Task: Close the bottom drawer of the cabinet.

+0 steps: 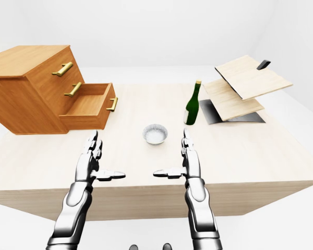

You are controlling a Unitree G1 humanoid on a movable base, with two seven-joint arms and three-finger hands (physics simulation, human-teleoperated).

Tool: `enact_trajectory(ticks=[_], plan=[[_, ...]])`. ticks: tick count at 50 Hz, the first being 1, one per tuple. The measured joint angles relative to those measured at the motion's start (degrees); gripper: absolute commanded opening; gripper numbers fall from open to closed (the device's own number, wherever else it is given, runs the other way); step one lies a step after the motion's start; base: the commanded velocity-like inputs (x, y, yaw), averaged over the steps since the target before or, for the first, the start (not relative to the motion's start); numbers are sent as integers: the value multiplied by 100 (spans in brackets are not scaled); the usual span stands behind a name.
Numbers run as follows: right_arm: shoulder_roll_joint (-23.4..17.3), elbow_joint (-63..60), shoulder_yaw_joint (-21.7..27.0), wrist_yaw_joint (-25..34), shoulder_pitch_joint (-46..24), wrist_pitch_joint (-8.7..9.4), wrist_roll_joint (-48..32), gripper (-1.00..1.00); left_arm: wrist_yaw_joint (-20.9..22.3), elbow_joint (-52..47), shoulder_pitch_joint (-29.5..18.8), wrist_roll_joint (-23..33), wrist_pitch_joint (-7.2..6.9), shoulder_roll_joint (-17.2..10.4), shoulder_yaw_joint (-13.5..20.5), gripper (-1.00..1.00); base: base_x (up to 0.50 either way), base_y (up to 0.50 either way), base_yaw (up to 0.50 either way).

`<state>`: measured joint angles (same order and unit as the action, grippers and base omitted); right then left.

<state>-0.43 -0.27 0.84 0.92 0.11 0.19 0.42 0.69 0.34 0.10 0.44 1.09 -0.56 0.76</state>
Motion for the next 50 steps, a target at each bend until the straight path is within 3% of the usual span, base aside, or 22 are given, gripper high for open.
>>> enact_trajectory(ticks=[13,21,30,44,50], plan=[[-45,-39,91,114,23,11,44,100,80,-77,40,100,123,-63,117,100,0,0,0],[-98,-422,309,61,51,190,202,100,89,-132,54,116,135,-77,159,100,0,0,0],[-148,-537,452,4,49,220,224,100,99,-107,42,90,-96,-64,126,100,0,0,0],[-179,-652,547,-19,61,250,243,100,84,-1,-34,59,-211,-76,159,100,0,0,0],[-186,-1070,659,-90,153,353,317,100,86,-172,-25,48,-342,-88,186,100,0,0,0]])
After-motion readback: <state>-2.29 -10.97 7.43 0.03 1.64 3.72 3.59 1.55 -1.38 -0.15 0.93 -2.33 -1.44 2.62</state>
